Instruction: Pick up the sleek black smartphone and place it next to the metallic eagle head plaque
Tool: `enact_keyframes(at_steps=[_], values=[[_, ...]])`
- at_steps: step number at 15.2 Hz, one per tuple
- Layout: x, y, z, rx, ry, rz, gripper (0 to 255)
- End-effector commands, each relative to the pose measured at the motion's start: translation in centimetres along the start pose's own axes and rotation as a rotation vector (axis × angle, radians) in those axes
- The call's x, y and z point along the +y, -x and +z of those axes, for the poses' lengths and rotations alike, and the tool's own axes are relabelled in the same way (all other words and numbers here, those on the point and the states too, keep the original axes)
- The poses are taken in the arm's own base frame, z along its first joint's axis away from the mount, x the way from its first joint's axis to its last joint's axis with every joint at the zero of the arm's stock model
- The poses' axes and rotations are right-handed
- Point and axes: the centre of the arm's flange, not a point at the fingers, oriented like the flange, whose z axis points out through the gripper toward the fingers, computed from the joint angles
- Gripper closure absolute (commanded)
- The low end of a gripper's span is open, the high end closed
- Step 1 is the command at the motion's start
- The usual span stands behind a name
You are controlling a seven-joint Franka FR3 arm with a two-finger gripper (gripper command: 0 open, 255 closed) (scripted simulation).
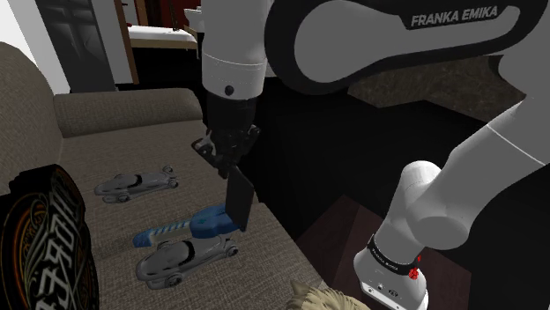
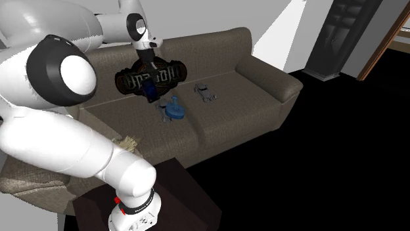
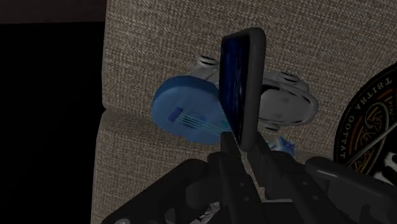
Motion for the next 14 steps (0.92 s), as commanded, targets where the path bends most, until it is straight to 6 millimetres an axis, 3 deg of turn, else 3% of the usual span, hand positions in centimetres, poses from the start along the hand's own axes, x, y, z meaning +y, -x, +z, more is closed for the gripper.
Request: enact_keyframes(at_steps=[1,14], values=[[-1.0,2.4,-1.0,0.000,0.000,0.001,255],[-7.6,17.7,-5.3,0.000,0.000,0.001,255]])
